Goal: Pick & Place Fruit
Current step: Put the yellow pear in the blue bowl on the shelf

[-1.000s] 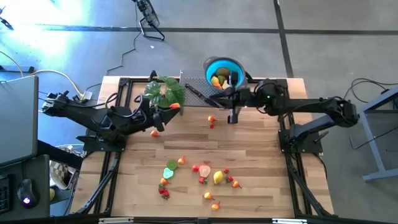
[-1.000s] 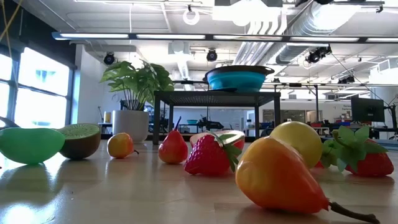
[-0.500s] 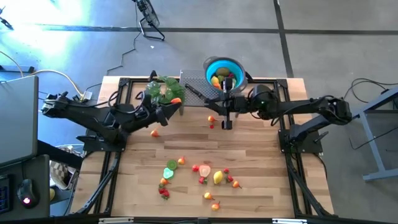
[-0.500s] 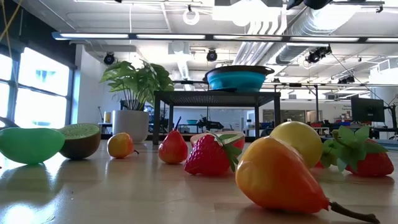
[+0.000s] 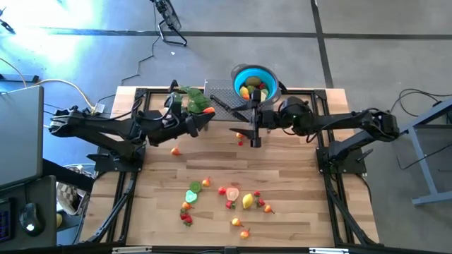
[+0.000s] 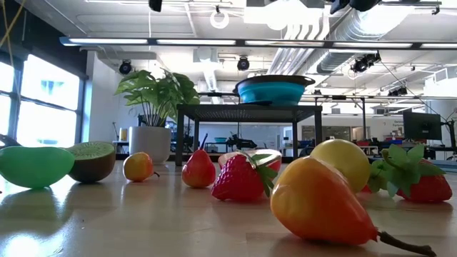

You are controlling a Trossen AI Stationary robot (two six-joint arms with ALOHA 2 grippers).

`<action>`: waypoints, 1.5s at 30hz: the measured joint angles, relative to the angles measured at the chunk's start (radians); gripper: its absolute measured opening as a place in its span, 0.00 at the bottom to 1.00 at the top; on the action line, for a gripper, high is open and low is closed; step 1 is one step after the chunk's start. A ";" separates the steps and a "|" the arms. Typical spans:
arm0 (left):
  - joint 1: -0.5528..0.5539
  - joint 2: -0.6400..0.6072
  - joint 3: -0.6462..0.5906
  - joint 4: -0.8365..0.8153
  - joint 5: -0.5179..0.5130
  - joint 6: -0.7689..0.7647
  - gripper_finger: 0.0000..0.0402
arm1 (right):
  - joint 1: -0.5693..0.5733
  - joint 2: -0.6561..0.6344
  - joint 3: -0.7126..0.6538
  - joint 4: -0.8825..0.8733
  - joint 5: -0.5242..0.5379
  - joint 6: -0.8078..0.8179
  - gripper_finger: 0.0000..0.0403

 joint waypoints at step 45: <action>0.000 0.229 0.000 0.251 0.014 -0.071 0.29 | 0.015 0.019 0.000 -0.143 0.044 -0.008 0.80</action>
